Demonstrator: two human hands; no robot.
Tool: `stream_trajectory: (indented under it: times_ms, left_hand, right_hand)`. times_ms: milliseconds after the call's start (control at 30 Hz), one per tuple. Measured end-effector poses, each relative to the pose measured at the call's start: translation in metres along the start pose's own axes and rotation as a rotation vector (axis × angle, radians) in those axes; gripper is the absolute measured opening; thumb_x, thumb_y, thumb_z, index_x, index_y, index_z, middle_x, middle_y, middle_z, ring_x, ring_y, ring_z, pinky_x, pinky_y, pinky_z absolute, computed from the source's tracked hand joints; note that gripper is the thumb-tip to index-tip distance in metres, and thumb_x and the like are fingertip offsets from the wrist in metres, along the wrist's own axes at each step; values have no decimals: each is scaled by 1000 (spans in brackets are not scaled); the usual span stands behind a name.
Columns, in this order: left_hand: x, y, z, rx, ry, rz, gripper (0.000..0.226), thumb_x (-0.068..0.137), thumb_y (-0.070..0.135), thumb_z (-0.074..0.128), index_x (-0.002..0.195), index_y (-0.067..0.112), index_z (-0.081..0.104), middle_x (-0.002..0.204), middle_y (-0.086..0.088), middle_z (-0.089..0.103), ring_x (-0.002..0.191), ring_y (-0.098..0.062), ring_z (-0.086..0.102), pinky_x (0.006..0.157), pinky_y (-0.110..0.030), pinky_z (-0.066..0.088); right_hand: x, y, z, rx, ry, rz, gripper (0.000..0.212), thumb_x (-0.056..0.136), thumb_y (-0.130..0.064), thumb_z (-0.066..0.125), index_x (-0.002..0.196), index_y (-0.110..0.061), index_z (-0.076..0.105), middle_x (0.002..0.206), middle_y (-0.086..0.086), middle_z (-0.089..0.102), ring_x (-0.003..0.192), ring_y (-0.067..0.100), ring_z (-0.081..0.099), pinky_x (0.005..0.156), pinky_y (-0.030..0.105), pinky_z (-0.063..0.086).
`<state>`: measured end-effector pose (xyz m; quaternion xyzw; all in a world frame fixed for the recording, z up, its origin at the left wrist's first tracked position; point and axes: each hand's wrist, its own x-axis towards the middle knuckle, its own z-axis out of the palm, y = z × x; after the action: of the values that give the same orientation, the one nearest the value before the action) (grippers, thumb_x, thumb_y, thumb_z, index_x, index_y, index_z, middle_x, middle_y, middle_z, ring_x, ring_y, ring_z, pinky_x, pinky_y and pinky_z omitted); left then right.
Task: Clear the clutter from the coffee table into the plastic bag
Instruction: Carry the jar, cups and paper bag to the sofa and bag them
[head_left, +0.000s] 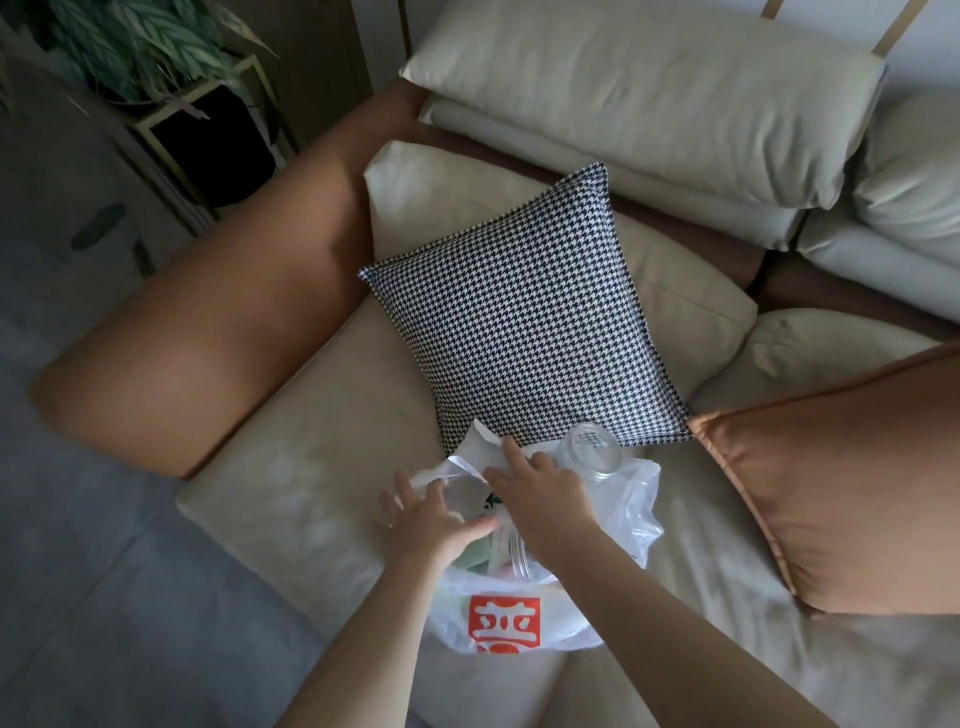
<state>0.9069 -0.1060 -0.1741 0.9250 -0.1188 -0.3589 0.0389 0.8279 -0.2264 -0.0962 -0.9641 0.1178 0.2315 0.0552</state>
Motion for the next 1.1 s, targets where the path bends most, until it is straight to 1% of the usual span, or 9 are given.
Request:
stream_trajectory:
  times_ms: [133, 333, 500, 567, 700, 833, 933, 1000, 1100]
  left_hand:
    - [5, -6, -1, -64, -64, -54, 116, 45, 93, 54, 143, 34, 31, 154, -10, 12, 140, -34, 26, 109, -45, 37]
    - [-1, -6, -3, 36, -31, 54, 90, 64, 86, 50, 136, 33, 44, 141, -4, 43, 130, -28, 34, 104, -36, 36]
    - [-13, -7, -12, 31, 89, 101, 81, 73, 74, 56, 138, 29, 44, 138, -3, 45, 128, -25, 38, 103, -34, 36]
    - [-17, -9, -15, -58, 167, 122, 64, 81, 58, 60, 134, 24, 51, 133, -5, 48, 125, -25, 39, 102, -32, 36]
    - [-18, -12, -22, -323, 228, 131, 38, 92, 18, 58, 128, 8, 58, 125, -12, 50, 121, -25, 48, 103, -28, 36]
    - [-23, -9, -29, -346, 279, 180, 39, 90, 0, 50, 128, 6, 57, 124, -14, 49, 114, -29, 54, 100, -29, 39]
    - [-34, -10, -32, -287, 307, 265, 49, 88, -4, 46, 132, 16, 54, 127, -8, 46, 108, -25, 57, 90, -30, 46]
    - [-40, -13, -33, -218, 343, 325, 49, 88, -2, 47, 128, 23, 58, 123, -4, 49, 105, -23, 58, 83, -30, 48]
    - [-48, -16, -38, -174, 373, 352, 43, 90, 3, 49, 122, 29, 63, 114, -1, 54, 104, -19, 57, 79, -27, 47]
  right_hand:
    - [3, 3, -2, 34, -9, 8, 72, 85, -11, 65, 145, -25, 27, 159, 6, 4, 130, 31, 37, 89, 39, 47]
    - [6, 11, -11, 125, 101, 72, 70, 82, -1, 63, 137, -31, 33, 157, -1, 10, 125, 24, 42, 82, 37, 53]
    - [2, 14, -12, 34, 149, -6, 77, 83, -7, 65, 143, -33, 24, 160, 0, 3, 134, 24, 33, 84, 37, 51]
    - [-4, 11, -2, -33, 136, -50, 77, 73, -14, 77, 137, -28, 38, 157, 6, 19, 125, 28, 45, 77, 38, 52]
    - [-13, 3, 24, -171, 61, -58, 63, 21, -31, 94, 80, -27, 73, 111, 5, 71, 71, 23, 70, 42, 28, 49]
    - [-19, -13, 41, -187, -43, -166, 51, 74, -13, 73, 121, -18, 56, 155, 10, 28, 120, 32, 52, 79, 42, 51]
    - [-17, -18, 40, -250, -65, -242, 48, 87, -10, 62, 132, -11, 48, 160, 11, 4, 135, 38, 31, 94, 48, 43]
    - [-16, -21, 36, -254, -41, -216, 39, 84, -13, 68, 122, -15, 59, 158, 15, 16, 133, 40, 39, 88, 48, 49]
    - [-18, -19, 27, -184, -46, -120, 52, 41, -27, 95, 88, -26, 74, 127, 16, 62, 97, 33, 68, 59, 39, 57]
